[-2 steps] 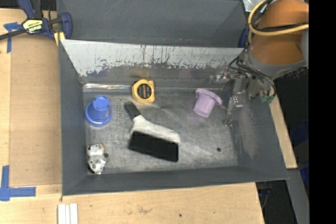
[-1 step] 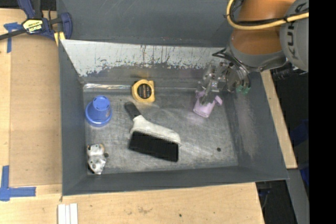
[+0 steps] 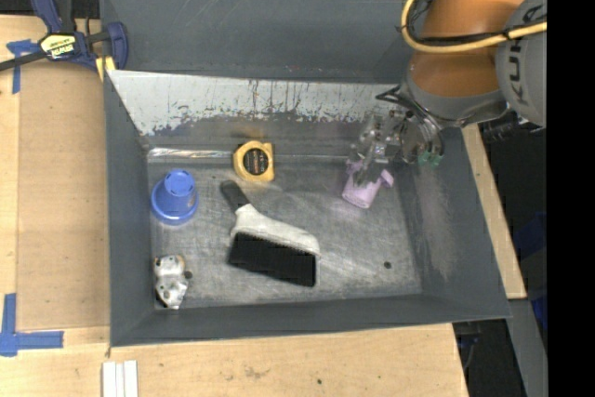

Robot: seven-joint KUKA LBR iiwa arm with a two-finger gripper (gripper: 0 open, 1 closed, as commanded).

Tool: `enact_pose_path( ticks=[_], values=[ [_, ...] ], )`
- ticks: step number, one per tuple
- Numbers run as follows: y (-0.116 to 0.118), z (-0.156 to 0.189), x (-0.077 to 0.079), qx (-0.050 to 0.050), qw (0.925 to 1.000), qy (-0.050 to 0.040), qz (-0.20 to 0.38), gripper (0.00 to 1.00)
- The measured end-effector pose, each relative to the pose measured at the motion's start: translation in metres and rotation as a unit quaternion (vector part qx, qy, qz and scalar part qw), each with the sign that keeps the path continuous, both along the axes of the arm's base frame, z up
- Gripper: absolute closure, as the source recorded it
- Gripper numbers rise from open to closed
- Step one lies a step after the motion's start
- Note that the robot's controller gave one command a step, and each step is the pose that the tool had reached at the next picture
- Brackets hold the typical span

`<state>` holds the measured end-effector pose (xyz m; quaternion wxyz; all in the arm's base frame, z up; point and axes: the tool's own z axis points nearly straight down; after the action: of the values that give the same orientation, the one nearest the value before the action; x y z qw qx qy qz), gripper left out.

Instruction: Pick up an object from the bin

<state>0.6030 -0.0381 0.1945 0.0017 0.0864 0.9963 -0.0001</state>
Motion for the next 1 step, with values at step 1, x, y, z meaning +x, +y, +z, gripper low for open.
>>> enact_pose_path(
  ticks=[1],
  values=[
    [-0.0201,0.0957,0.0000,0.000,0.9996,0.0005,-0.028,0.00]
  ],
)
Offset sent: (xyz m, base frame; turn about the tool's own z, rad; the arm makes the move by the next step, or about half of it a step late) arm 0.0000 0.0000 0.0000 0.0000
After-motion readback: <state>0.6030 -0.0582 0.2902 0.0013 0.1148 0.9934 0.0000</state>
